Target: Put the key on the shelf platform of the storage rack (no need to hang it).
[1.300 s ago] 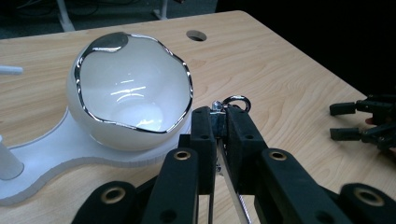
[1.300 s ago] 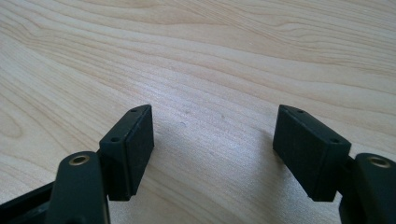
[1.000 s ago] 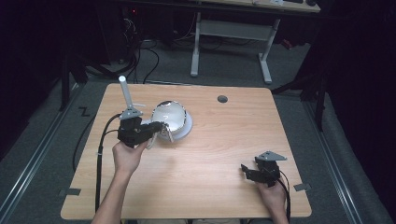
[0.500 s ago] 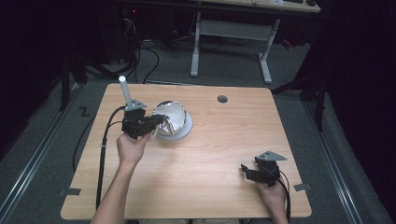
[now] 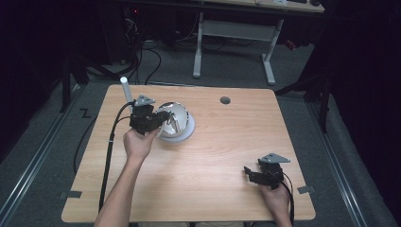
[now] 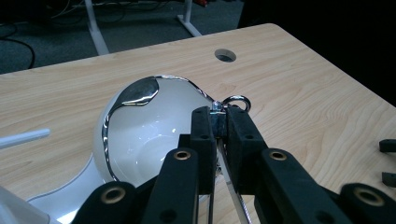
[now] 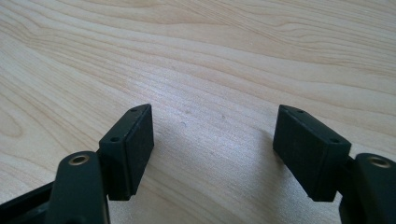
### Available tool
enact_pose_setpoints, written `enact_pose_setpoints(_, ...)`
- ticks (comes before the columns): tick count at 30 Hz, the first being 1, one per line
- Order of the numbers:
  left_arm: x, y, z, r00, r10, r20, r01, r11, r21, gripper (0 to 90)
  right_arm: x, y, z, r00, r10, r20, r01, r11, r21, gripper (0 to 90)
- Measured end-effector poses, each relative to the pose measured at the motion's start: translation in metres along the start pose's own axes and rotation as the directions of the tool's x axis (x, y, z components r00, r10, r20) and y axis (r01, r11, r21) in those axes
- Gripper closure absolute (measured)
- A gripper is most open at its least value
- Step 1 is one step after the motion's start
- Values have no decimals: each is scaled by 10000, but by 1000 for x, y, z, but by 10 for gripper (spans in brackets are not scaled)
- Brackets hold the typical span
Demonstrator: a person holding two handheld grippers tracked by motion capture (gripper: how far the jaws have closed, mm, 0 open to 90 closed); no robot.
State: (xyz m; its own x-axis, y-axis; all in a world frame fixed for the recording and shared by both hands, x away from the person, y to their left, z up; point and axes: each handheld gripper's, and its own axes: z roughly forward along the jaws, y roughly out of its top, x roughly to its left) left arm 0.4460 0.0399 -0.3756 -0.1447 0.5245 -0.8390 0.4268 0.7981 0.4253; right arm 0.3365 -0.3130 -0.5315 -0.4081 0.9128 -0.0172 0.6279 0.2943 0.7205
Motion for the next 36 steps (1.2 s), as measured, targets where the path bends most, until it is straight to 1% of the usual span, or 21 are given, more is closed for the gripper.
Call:
enact_pose_setpoints(7, 5, 0, 13, 9996, 16, -278, -20, 9999, -137, 822, 0, 0, 0, 10000, -6, 4, 6, 10000, -4, 294)
enact_pose_setpoints(10, 6, 1, 19, 9990, -143, -413, 136, 9997, -184, 822, 0, 0, 0, 10000, -2, 1, 2, 10000, -2, 294)
enact_pose_setpoints(14, 8, -1, 26, 9987, -119, -498, 103, 9995, -315, 822, 0, 0, 0, 10000, -11, 1, 11, 10000, 11, 294)
enact_pose_setpoints(16, 10, -2, 29, 9988, 16, -486, -32, 9994, -340, 822, 0, 0, 0, 10000, -12, 2, 12, 10000, 8, 294)
enact_pose_setpoints(18, 11, -3, 32, 9985, 16, -540, -37, 9992, -388, 822, 0, 0, 0, 10000, -30, -10, 30, 10000, -1, 295)
enact_pose_setpoints(19, 10, -4, 34, 9980, -141, -614, 115, 9990, -427, 822, 0, 0, 0, 10000, -28, -12, 28, 10000, 1, 295)
enact_pose_setpoints(20, 11, -4, 36, 9979, -153, -623, 127, 9990, -417, 822, 0, 0, 0, 10000, -28, -12, 28, 10000, 1, 295)
enact_pose_setpoints(21, 11, -4, 38, 9969, -329, -713, 298, 9985, -450, 822, 0, 0, 0, 10000, -34, -19, 34, 10000, 9, 295)
enact_pose_setpoints(22, 12, -4, 40, 9970, -251, -732, 218, 9987, -450, 822, 0, 0, 0, 10000, -32, -12, 32, 10000, 13, 295)
enact_pose_setpoints(23, 12, -4, 42, 9958, -381, -836, 341, 9982, -483, 822, 0, 0, 0, 10000, -33, -15, 33, 10000, -2, 295)
enact_pose_setpoints(24, 14, -3, 44, 9964, -195, -825, 155, 9987, -489, 822, 0, 0, 0, 10000, -38, -26, 38, 10000, -4, 296)
enact_pose_setpoints(26, 14, -3, 46, 9957, -291, -877, 241, 9981, -575, 821, 0, 0, 0, 10000, -47, -32, 47, 10000, -4, 296)
enact_pose_setpoints(27, 14, -4, 47, 9947, -439, -934, 380, 9973, -636, 821, 0, 0, 0, 10000, -48, -46, 48, 10000, 8, 295)
enact_pose_setpoints(28, 31, 6, 52, 9660, 2542, 481, -2509, 9658, -648, 821, 0, 0, 0, 10000, -44, -43, 44, 10000, 7, 296)
enact_pose_setpoints(30, 32, 6, 55, 9634, 2665, 286, -2636, 9614, -790, 821, 0, 0, 0, 10000, -48, -48, 48, 10000, 6, 295)
enact_pose_setpoints(31, 33, 6, 56, 9644, 2632, 234, -2607, 9622, -787, 821, 0, 0, 0, 10000, -49, -49, 49, 10000, 7, 296)
enact_pose_setpoints(32, 22, -3, 55, 9958, 494, -768, -542, 9966, -614, 821, 0, 0, 0, 10000, -43, -47, 43, 10000, 8, 296)
enact_pose_setpoints(33, 23, -3, 61, 9916, 786, 1030, -733, 9959, -540, 821, 0, 0, 0, 10000, -47, -48, 47, 10000, 8, 296)
enact_pose_setpoints(34, 31, 1, 61, 9795, 1978, 367, -1951, 9785, -669, 821, 0, 0, 0, 10000, -51, -51, 51, 10000, 8, 296)
enact_pose_setpoints(35, 67, 40, 38, 5534, 8094, 1968, -8161, 4795, 3227, 821, 1, 0, 0, 10000, -56, -49, 56, 10000, -3, 296)
enact_pose_setpoints(36, 68, 40, 40, 5404, 8137, 2143, -8277, 4682, 3094, 821, 1, 0, 0, 10000, -56, -46, 56, 10000, -3, 296)
